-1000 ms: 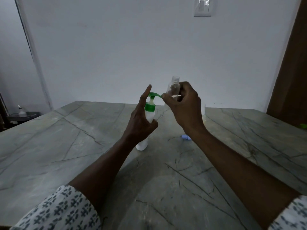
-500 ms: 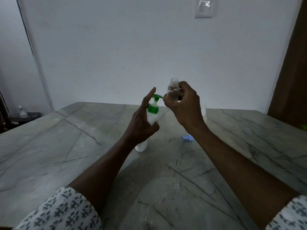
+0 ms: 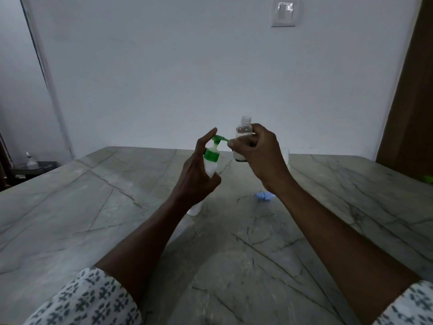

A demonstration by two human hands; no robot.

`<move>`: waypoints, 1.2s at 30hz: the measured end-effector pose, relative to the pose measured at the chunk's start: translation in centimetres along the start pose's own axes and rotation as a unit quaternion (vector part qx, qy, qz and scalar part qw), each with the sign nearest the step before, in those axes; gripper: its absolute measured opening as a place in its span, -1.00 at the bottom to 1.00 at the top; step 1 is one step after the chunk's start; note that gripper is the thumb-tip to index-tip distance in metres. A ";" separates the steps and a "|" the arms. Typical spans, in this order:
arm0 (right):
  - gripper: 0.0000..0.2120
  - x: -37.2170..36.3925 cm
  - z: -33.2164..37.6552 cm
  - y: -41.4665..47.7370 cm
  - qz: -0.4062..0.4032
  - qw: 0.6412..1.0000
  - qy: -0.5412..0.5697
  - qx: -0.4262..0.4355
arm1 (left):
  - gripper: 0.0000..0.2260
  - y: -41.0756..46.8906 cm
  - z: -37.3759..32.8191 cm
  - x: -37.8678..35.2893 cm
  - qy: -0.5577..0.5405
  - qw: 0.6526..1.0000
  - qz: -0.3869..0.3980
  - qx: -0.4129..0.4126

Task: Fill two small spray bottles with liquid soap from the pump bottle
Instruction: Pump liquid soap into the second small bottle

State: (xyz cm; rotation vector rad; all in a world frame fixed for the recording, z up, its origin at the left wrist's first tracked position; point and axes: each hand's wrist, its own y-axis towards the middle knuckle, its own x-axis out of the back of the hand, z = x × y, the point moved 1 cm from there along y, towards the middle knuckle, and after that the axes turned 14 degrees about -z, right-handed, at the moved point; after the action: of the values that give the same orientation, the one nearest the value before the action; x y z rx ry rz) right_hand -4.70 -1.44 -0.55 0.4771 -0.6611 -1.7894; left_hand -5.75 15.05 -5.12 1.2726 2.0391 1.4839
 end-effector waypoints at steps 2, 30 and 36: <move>-0.60 0.8 -0.7 0.0 0.038 0.994 -0.096 0.021 | -0.15 0.1 0.2 0.2 0.001 1.000 -0.002 0.004; -0.53 1.3 -2.8 -2.1 0.088 0.957 -0.268 0.063 | -0.22 0.5 0.6 0.4 0.142 0.986 0.076 -0.038; -0.59 1.5 -3.1 -2.2 0.083 0.966 -0.242 0.047 | -0.23 0.5 0.4 0.5 0.138 0.987 0.079 -0.025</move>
State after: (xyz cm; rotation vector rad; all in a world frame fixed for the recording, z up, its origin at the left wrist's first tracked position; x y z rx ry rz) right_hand -4.89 -3.01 -4.33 0.0354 -1.0938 -1.7268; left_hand -5.51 15.68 -4.72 1.2966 2.0914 1.8625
